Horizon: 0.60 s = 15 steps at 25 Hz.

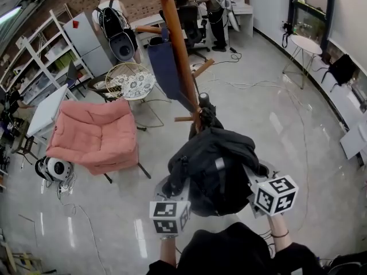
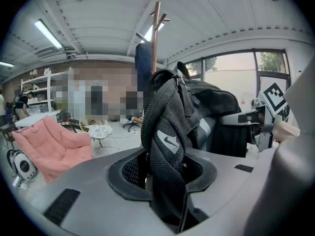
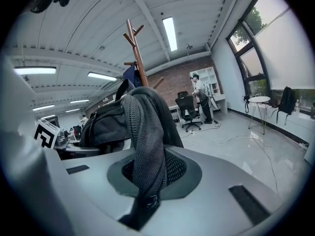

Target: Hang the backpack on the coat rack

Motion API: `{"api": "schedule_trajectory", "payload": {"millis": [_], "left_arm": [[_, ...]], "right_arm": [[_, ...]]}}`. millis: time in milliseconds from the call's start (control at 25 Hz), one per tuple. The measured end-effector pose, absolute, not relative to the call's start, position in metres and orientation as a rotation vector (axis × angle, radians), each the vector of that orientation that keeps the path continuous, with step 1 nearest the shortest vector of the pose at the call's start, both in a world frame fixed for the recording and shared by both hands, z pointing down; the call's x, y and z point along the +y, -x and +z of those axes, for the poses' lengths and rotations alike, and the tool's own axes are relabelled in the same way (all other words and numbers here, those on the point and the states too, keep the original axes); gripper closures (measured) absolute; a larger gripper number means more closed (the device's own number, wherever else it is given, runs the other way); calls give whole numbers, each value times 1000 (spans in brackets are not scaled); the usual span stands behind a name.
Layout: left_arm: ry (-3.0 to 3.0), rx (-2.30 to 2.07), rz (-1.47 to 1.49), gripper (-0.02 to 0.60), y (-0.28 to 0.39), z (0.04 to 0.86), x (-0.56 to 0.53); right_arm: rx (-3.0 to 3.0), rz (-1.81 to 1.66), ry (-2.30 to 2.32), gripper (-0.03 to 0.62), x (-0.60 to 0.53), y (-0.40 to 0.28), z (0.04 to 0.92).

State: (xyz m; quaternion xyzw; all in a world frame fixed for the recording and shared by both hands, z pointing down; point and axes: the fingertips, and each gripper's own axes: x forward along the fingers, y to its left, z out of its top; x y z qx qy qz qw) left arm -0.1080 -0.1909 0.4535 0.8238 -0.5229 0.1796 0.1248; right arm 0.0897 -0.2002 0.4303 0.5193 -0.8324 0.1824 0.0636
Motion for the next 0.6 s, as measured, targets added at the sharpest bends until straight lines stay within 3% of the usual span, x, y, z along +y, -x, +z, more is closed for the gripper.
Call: {"api": "schedule_trajectory", "payload": {"millis": [600], "left_arm": [[-2209, -1656, 517, 436, 92, 472, -242]], "right_arm": [[-2559, 578, -1307, 565, -281, -102, 446]]}}
